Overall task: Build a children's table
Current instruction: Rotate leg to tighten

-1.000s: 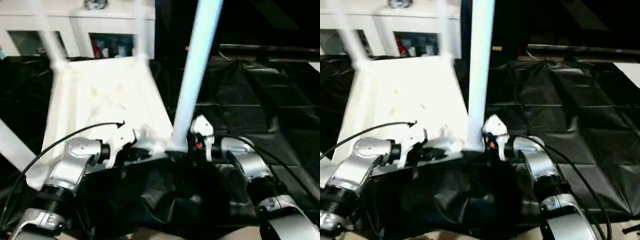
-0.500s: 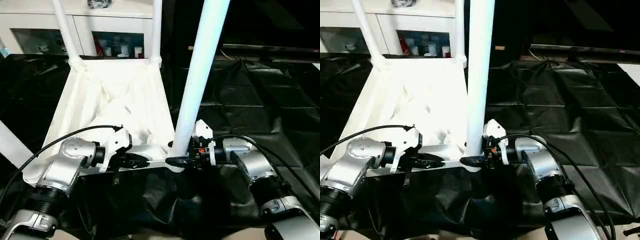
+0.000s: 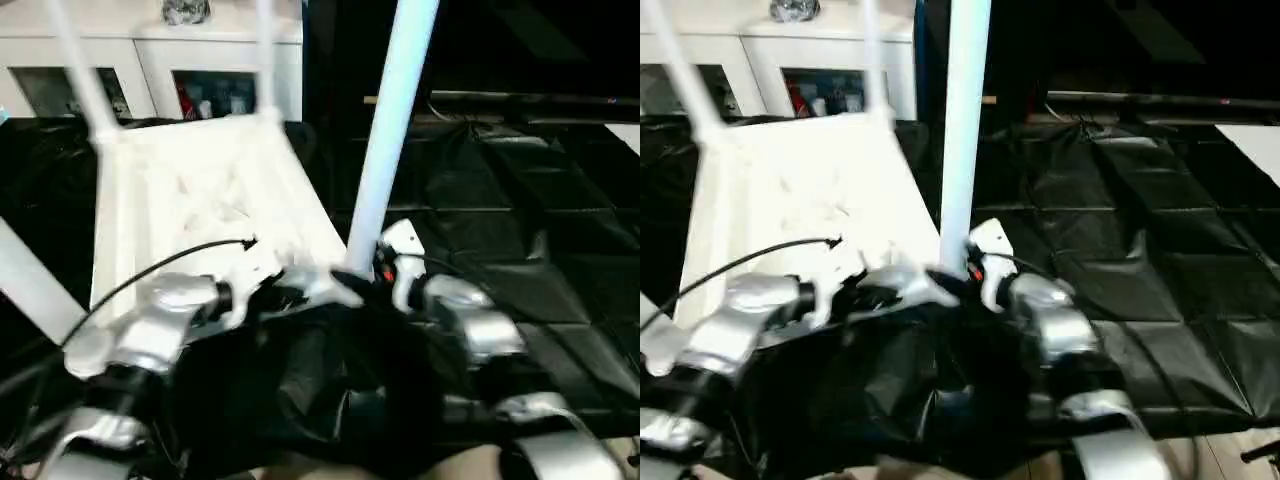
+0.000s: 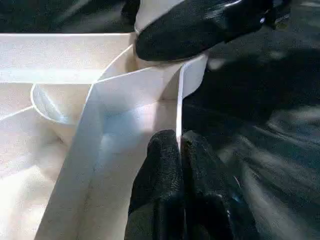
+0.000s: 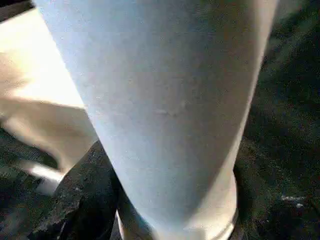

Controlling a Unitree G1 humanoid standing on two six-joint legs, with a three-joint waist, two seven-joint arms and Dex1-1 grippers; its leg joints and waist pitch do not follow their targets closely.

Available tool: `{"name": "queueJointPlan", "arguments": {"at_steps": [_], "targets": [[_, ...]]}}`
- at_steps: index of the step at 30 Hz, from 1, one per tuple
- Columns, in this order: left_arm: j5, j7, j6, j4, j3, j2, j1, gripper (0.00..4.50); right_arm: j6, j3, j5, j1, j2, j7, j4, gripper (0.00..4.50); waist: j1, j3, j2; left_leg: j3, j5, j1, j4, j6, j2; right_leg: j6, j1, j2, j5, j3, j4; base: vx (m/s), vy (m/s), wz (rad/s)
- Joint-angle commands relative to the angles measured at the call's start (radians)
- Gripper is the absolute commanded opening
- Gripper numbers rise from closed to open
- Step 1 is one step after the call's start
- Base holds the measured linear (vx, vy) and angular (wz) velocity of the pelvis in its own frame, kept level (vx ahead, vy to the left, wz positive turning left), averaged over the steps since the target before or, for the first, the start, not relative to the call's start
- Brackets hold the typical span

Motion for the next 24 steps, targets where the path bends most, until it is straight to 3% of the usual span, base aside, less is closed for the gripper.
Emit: {"name": "queueJointPlan", "arguments": {"at_steps": [1, 4, 5, 6, 7, 10, 12, 18, 24], "targets": [[-0.039, 0.072, -0.014, -0.022, -0.026, -0.103, -0.048, 0.00, -0.024, 0.101, -0.044, 0.002, 0.102, 0.005, 0.052, 2.69, -0.001, -0.052, 0.000, -0.019, -0.138, 0.005, -0.068, 0.022, 0.053, -0.153, 0.040, -0.104, -0.239, 0.072, -0.085, 0.000, 0.000, 0.00], [-0.045, 0.066, -0.007, -0.035, -0.034, -0.114, -0.045, 0.00, -0.070, 0.132, -0.052, 0.006, 0.105, 0.073, 0.042, 2.69, 0.001, -0.054, 0.000, -0.017, -0.121, 0.001, -0.065, 0.038, 0.052, -0.163, 0.043, -0.105, -0.183, 0.072, -0.080, 0.000, 0.000, 0.00], [-0.047, 0.062, -0.007, -0.038, -0.037, -0.115, -0.044, 0.00, -0.073, 0.136, -0.049, 0.007, 0.104, 0.092, 0.038, 3.25, 0.001, -0.055, 0.000, -0.017, -0.107, 0.000, -0.065, 0.048, 0.051, -0.167, 0.045, -0.103, -0.155, 0.072, -0.076, 0.000, 0.000, 0.00], [-0.050, 0.055, -0.010, -0.042, -0.037, -0.115, -0.041, 0.00, -0.068, 0.131, -0.039, 0.007, 0.102, 0.109, 0.035, 3.39, 0.001, -0.055, 0.001, -0.017, -0.100, 0.000, -0.065, 0.056, 0.051, -0.171, 0.045, -0.102, -0.138, 0.072, -0.075, 0.000, 0.000, 0.00], [-0.056, 0.037, -0.014, -0.052, -0.039, -0.108, -0.034, 0.00, -0.065, 0.130, -0.031, 0.009, 0.093, 0.135, 0.029, 3.45, -0.001, -0.054, -0.014, -0.015, -0.103, -0.002, -0.064, 0.062, 0.051, -0.171, 0.046, -0.102, -0.145, 0.071, -0.076, 0.000, 0.000, 0.00], [-0.064, 0.000, -0.020, -0.072, -0.037, -0.087, -0.015, 0.00, -0.077, 0.133, -0.023, 0.010, 0.071, 0.182, 0.019, 3.69, 0.004, -0.052, -0.006, -0.016, -0.111, -0.001, -0.065, 0.068, 0.052, -0.161, 0.046, -0.107, -0.193, 0.071, -0.081, 0.000, 0.000, 0.00], [-0.076, -0.047, -0.026, -0.086, -0.032, -0.057, 0.001, 0.00, -0.087, 0.140, -0.018, 0.011, 0.033, 0.244, 0.010, 3.93, 0.002, -0.053, -0.007, -0.016, -0.105, -0.003, -0.064, 0.071, 0.053, -0.162, 0.047, -0.105, -0.177, 0.071, -0.078, 0.000, 0.000, 0.00], [-0.106, -0.171, -0.050, -0.099, -0.023, 0.024, 0.027, 0.00, -0.084, 0.170, 0.019, 0.036, -0.082, 0.485, -0.062, 3.93, 0.005, -0.055, -0.005, -0.013, -0.075, -0.005, -0.058, 0.105, 0.053, -0.189, 0.049, -0.100, -0.089, 0.069, -0.067, 0.000, 0.000, 0.00], [-0.130, -0.257, -0.068, -0.098, -0.012, 0.072, 0.037, 0.00, -0.072, 0.178, 0.031, 0.045, -0.153, 0.621, -0.096, 3.93, 0.015, -0.054, -0.003, -0.012, -0.102, -0.001, -0.059, 0.098, 0.056, -0.193, 0.046, -0.099, -0.121, 0.067, -0.069, 0.000, 0.000, 0.00]]}}
